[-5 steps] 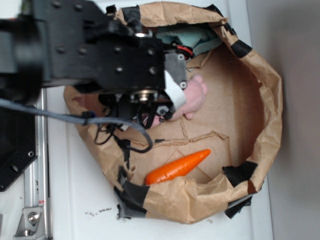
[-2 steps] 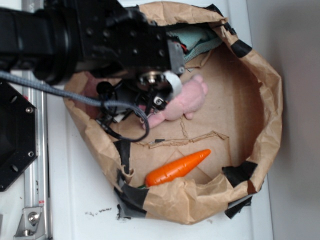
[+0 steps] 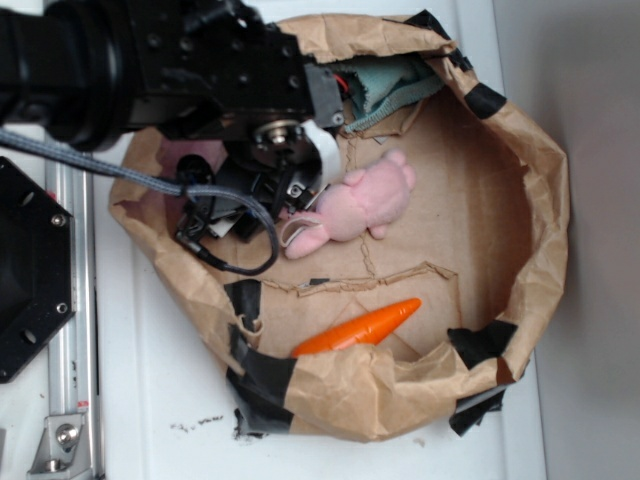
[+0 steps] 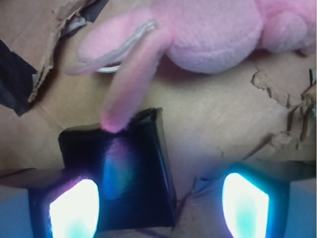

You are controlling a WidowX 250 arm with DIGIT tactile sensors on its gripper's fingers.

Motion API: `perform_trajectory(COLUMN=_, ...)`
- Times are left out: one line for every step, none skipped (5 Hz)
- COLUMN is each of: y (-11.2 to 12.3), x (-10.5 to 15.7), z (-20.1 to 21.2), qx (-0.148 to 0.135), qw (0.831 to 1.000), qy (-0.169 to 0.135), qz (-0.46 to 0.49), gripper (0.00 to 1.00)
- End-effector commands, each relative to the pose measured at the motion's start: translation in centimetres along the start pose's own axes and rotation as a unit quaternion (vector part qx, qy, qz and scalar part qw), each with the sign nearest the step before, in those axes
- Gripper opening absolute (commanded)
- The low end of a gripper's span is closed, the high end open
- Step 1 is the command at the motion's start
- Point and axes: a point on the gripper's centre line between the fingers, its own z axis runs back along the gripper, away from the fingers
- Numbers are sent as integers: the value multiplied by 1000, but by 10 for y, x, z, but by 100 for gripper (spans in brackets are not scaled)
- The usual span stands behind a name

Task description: Grab the black box.

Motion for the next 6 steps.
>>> perform_trajectory(y=-11, x=8, z=-2, qx=9, qw=999, qy=-12, qz=-33, gripper=100)
perform_trajectory(y=-25, x=29, z=-18, qx=-16, qw=998, qy=-49, qz=-24, gripper=100)
perform_trajectory(y=-24, x=38, z=-42, qx=-7, qw=998, qy=-65, qz=-16, gripper=100)
perform_trajectory(y=-21, x=39, z=-43, qx=8, qw=997, qy=-80, qz=-11, gripper=100)
perform_trajectory(y=-23, x=42, z=-41, qx=-7, qw=997, qy=-80, qz=-10, gripper=100)
perform_trajectory(y=-25, x=42, z=-37, qx=-3, qw=997, qy=-78, qz=-9, gripper=98)
